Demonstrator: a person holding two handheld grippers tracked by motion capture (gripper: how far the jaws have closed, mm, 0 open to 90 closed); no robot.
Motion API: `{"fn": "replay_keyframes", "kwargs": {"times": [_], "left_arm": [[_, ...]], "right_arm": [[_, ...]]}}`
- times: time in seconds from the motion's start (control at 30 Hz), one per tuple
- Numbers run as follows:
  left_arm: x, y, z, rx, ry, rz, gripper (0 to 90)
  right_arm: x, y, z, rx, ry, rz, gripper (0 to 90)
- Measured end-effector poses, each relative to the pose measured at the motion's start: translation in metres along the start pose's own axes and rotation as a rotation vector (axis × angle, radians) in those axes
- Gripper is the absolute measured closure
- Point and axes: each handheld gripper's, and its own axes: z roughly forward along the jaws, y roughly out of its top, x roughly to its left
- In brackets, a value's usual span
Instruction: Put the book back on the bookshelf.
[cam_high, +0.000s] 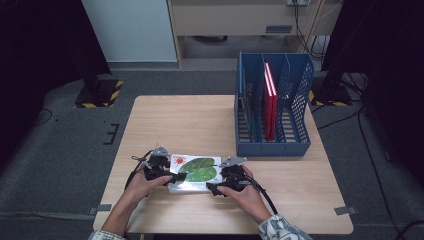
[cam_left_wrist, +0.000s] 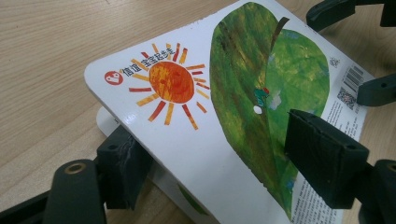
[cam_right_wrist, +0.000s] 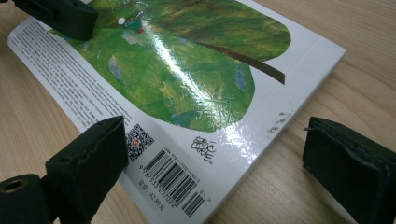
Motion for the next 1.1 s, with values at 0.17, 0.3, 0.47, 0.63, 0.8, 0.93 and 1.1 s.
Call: {"fn": "replay_keyframes", "kwargs": {"times": [0.17,0.3,0.47,0.63,0.8,0.93,1.1], "left_arm": [[-0.0002,-0.0001,-0.0006,0.009,0.0,0.012,24.8],[-0.0013,0.0001,-0.0002,0.013,0.001,0.025,25.4],[-0.0019,-0.0006,-0.001,0.015,0.002,0.035,26.0],[-0.0033,-0.0009,-0.0018,0.014,0.003,0.04,26.8],[-0.0048,-0.0008,-0.0025,0.017,0.002,0.047,27.6],[-0.0043,-0.0015,-0.0032,0.01,-0.003,0.052,29.3],[-0.0046,-0.0017,-0.0042,0.013,-0.005,0.051,30.9]], "right_arm": [[-0.0013,0.0003,0.0045,-0.008,0.013,0.006,5.0],[0.0,-0.0003,0.0063,-0.021,0.009,-0.005,4.7],[0.0005,-0.0011,0.007,-0.027,0.011,-0.009,3.7],[0.0012,-0.0014,0.0075,-0.029,0.008,-0.01,2.9],[0.0011,-0.0018,0.0083,-0.032,0.01,-0.011,0.9],[0.0011,-0.0019,0.0084,-0.033,0.008,-0.013,0.5],[0.0007,-0.002,0.0087,-0.034,0.008,-0.014,0.2]]}}
